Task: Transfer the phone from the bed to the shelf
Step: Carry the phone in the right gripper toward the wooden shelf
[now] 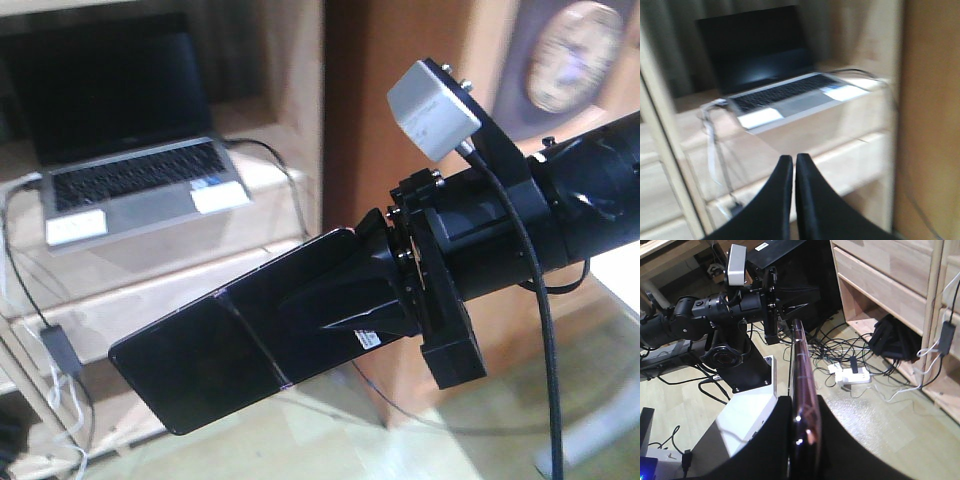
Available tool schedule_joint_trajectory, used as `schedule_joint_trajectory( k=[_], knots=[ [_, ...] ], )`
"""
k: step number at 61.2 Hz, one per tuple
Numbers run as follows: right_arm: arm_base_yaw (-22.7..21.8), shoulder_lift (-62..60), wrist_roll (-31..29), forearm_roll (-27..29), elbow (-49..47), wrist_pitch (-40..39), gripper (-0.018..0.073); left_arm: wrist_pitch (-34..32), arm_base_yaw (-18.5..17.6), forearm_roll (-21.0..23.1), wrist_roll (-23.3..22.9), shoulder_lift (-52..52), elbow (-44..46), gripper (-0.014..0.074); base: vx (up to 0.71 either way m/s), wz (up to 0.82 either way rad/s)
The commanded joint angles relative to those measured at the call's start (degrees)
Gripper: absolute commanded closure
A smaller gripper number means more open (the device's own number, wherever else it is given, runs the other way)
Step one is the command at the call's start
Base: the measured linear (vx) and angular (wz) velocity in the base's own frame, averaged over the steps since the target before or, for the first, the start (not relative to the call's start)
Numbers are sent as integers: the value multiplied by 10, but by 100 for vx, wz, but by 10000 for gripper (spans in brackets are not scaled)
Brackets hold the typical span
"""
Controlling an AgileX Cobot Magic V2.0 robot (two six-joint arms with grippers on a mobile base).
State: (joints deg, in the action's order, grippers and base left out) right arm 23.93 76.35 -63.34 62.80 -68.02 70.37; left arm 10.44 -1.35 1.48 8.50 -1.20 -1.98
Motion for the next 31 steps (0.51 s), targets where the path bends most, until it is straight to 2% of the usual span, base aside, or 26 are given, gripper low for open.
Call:
schedule_joint_trajectory(
  k=[1, 31],
  knots=[
    [-1, -18, -3, 53, -14, 32, 561, -41, 1, 5, -3, -2, 13, 595, 31, 28],
    [-1, -18, -3, 53, -14, 32, 561, -41, 1, 5, -3, -2, 13, 595, 27, 38]
  ],
)
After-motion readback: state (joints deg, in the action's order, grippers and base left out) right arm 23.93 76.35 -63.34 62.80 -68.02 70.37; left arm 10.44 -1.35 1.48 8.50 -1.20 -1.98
